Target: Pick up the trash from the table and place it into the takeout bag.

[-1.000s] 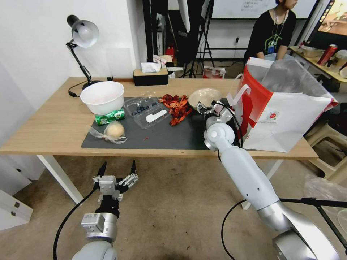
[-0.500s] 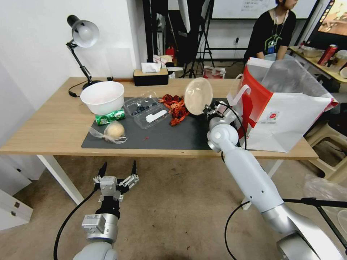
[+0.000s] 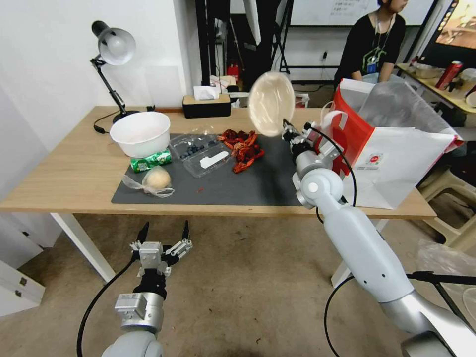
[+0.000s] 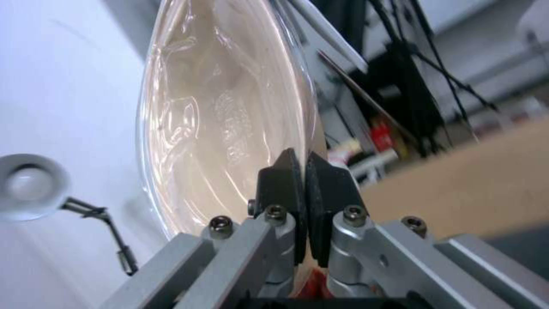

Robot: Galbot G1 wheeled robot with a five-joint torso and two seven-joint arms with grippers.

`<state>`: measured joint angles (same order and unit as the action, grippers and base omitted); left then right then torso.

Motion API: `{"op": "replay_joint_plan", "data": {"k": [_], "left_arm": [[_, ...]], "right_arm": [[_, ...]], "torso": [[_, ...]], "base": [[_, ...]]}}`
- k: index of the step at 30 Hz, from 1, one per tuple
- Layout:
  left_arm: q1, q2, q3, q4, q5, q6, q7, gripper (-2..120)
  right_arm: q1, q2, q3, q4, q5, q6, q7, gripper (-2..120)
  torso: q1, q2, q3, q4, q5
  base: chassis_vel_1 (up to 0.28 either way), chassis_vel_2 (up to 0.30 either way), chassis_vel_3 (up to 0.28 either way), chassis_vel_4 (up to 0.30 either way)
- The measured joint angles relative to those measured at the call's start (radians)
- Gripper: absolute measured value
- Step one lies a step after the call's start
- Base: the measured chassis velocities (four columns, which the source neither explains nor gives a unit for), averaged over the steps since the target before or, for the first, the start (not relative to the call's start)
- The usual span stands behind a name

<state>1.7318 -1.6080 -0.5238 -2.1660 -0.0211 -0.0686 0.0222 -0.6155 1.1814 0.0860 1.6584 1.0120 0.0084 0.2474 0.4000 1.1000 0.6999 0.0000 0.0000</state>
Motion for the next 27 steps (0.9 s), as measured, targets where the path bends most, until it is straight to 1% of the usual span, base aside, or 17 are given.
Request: {"op": "replay_joint_plan", "data": {"k": [2,3,6,9,10,11,14,15,16,18,19,22,23,25,27], "left_arm": [[0.001,0.000,0.000,0.001,0.000,-0.001,0.000,100],[0.001,0.000,0.000,0.001,0.000,-0.001,0.000,100],[0.001,0.000,0.000,0.002,0.002,-0.002,0.000,100],[0.001,0.000,0.000,0.003,0.003,-0.003,0.000,100],[0.000,0.000,0.001,0.004,0.005,-0.003,0.000,100],[0.000,0.000,0.001,0.004,0.005,-0.003,0.000,100],[0.000,0.000,0.002,0.006,0.007,-0.003,0.000,100],[0.000,0.000,0.002,0.006,0.007,-0.003,0.000,100],[0.000,0.000,0.002,0.007,0.009,-0.004,0.000,100],[0.000,0.000,0.005,0.010,0.012,-0.006,0.000,100],[0.000,0.000,0.005,0.010,0.012,-0.006,0.000,100],[0.000,0.000,0.011,0.013,0.016,-0.008,0.000,100],[0.000,0.000,0.011,0.013,0.016,-0.008,0.000,100],[0.000,0.000,0.015,0.013,0.020,-0.010,0.001,100],[0.000,0.000,0.017,0.013,0.021,-0.010,0.001,100]], "right_arm": [[0.000,-0.011,0.005,0.022,-0.056,0.018,-0.035,0],[0.000,-0.011,0.005,0.022,-0.056,0.018,-0.035,0],[0.001,-0.032,0.036,0.060,-0.177,0.058,-0.088,0],[0.003,-0.039,0.055,0.080,-0.208,0.064,-0.092,0],[0.004,-0.053,0.097,0.122,-0.256,0.050,-0.081,0],[0.004,-0.053,0.097,0.122,-0.256,0.050,-0.081,0],[0.002,-0.089,0.162,0.190,-0.367,-0.035,-0.027,0],[0.002,-0.089,0.162,0.190,-0.367,-0.035,-0.027,0],[-0.003,-0.113,0.190,0.214,-0.426,-0.084,0.002,0],[-0.023,-0.154,0.240,0.245,-0.503,-0.143,0.031,0],[-0.023,-0.154,0.240,0.245,-0.503,-0.143,0.031,0],[-0.074,-0.200,0.316,0.271,-0.590,-0.188,0.046,0],[-0.074,-0.200,0.316,0.271,-0.590,-0.188,0.046,0],[-0.140,-0.230,0.372,0.295,-0.648,-0.223,0.061,0],[-0.168,-0.239,0.389,0.306,-0.661,-0.240,0.071,0]], "torso": [[0.000,0.000,0.000,0.0001,0.0000],[0.000,0.000,0.000,0.0001,0.0000],[0.000,0.000,0.000,0.0000,0.0001],[0.000,0.000,0.000,0.0001,0.0001],[0.000,0.000,0.000,0.0000,0.0001],[0.000,0.000,0.000,0.0000,0.0001],[0.000,0.000,0.000,0.0000,0.0001],[0.000,0.000,0.000,0.0000,0.0001],[0.000,0.000,0.000,0.0000,0.0000],[0.000,0.000,0.000,0.0000,0.0002],[0.000,0.000,0.000,0.0000,0.0002],[0.000,0.000,0.000,-0.0002,0.0001],[0.000,0.000,0.000,-0.0002,0.0001],[0.000,0.000,0.000,-0.0001,0.0002],[0.000,0.000,0.000,-0.0003,0.0003]], "base": [[0.000,0.000,0.000,0.000],[0.000,0.000,0.000,0.000],[0.000,0.000,0.000,0.000],[0.000,0.000,0.000,0.000],[0.000,0.000,0.000,0.000],[0.000,0.000,0.000,0.000],[0.000,0.000,0.000,0.000],[0.000,0.000,0.000,0.000],[0.000,0.000,0.000,0.000],[0.000,0.000,0.000,0.000],[0.000,0.000,0.000,0.000],[0.000,0.000,0.000,0.000],[0.000,0.000,0.000,0.000],[0.000,0.000,0.000,0.000],[0.000,0.000,0.000,0.000]]}}
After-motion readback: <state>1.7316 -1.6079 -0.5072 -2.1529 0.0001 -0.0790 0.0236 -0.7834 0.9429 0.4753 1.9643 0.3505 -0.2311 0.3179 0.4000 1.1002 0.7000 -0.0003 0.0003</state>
